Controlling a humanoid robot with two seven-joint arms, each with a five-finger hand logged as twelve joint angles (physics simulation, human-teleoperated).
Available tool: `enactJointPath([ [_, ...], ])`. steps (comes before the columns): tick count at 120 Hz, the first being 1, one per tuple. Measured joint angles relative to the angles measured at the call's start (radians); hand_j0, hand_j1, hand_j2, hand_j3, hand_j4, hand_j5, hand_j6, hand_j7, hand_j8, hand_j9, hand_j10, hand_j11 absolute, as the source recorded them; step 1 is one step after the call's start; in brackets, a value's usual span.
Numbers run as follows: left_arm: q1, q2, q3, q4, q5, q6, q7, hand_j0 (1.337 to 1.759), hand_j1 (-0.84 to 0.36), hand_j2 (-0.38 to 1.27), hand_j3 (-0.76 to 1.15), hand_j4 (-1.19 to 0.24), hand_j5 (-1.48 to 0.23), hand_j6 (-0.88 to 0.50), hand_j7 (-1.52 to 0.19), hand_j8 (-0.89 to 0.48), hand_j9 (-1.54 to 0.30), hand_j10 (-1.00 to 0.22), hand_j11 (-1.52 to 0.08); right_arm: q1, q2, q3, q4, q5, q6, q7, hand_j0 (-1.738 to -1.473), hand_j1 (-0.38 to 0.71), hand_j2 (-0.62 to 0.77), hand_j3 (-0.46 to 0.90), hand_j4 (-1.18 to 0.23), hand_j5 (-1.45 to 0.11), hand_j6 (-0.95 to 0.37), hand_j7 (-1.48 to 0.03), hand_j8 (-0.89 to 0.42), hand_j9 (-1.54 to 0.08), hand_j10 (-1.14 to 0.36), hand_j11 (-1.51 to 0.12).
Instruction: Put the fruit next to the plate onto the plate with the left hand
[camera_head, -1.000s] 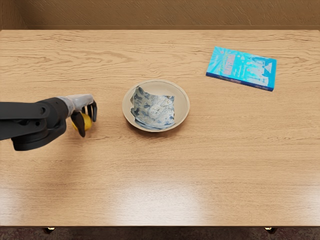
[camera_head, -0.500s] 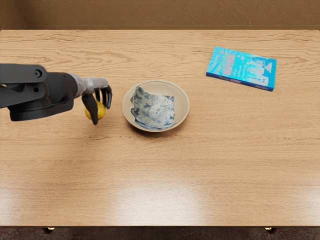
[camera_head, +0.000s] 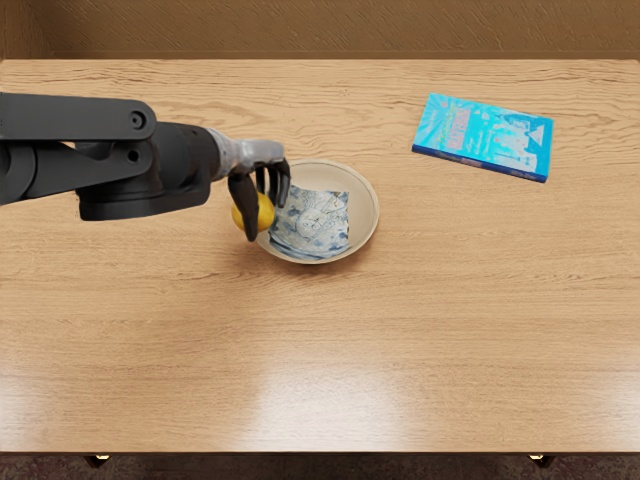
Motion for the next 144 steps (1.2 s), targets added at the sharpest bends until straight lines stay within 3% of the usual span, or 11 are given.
enactJointPath([
  [36, 0.021, -0.097, -0.052, 0.085, -0.001, -0.001, 0.000, 1.654, -0.39, 0.81, 0.00, -0.82, -1.17, -0.54, -1.14, -0.46, -1.12, -0.64, -1.12, 0.000, 0.000, 0.000, 0.000, 0.000, 0.000, 0.000, -1.658, -0.35, 0.00, 0.00, 0.00, 0.00, 0.00, 0.00, 0.00, 0.00, 0.00, 0.00],
  [55, 0.044, -0.127, -0.072, 0.121, 0.000, -0.004, 0.000, 1.654, -0.40, 0.81, 0.00, -0.82, -1.15, -0.57, -1.13, -0.45, -1.11, -0.65, -1.11, 0.000, 0.000, 0.000, 0.000, 0.000, 0.000, 0.000, -1.658, -0.35, 0.00, 0.00, 0.00, 0.00, 0.00, 0.00, 0.00, 0.00, 0.00, 0.00],
  [75, 0.058, -0.149, -0.083, 0.157, 0.003, -0.004, 0.000, 1.654, -0.45, 0.92, 0.00, -0.79, -1.09, -0.59, -1.08, -0.47, -1.07, -0.65, -1.07, 0.000, 0.000, 0.000, 0.000, 0.000, 0.000, 0.000, -1.658, -0.35, 0.00, 0.00, 0.00, 0.00, 0.00, 0.00, 0.00, 0.00, 0.00, 0.00],
  [86, 0.072, -0.157, -0.094, 0.176, 0.005, -0.003, 0.000, 1.655, -0.43, 0.83, 0.00, -0.75, -1.02, -0.61, -1.02, -0.47, -1.00, -0.65, -1.00, 0.000, 0.000, 0.000, 0.000, 0.000, 0.000, 0.000, -1.658, -0.35, 0.00, 0.00, 0.00, 0.00, 0.00, 0.00, 0.00, 0.00, 0.00, 0.00],
  [99, 0.097, -0.171, -0.111, 0.203, 0.010, 0.000, -0.001, 1.656, -0.37, 0.59, 0.00, -0.67, -0.89, -0.60, -0.89, -0.48, -0.88, -0.61, -0.88, 0.000, 0.000, 0.000, 0.000, 0.000, 0.000, 0.000, -1.658, -0.35, 0.00, 0.00, 0.00, 0.00, 0.00, 0.00, 0.00, 0.00, 0.00, 0.00],
  [117, 0.116, -0.188, -0.135, 0.255, 0.013, 0.004, -0.003, 1.657, -0.23, 0.32, 0.00, -0.52, -0.69, -0.49, -0.69, -0.42, -0.68, -0.49, -0.68, 0.000, 0.000, 0.000, 0.000, 0.000, 0.000, 0.000, -1.658, -0.35, 0.00, 0.00, 0.00, 0.00, 0.00, 0.00, 0.00, 0.00, 0.00, 0.00],
  [144, 0.154, -0.165, -0.196, 0.301, -0.007, -0.002, -0.003, 1.658, 0.07, 0.12, 0.00, -0.25, -0.33, -0.24, -0.32, -0.22, -0.32, -0.24, -0.32, 0.000, 0.000, 0.000, 0.000, 0.000, 0.000, 0.000, -1.658, -0.35, 0.00, 0.00, 0.00, 0.00, 0.00, 0.00, 0.00, 0.00, 0.00, 0.00],
])
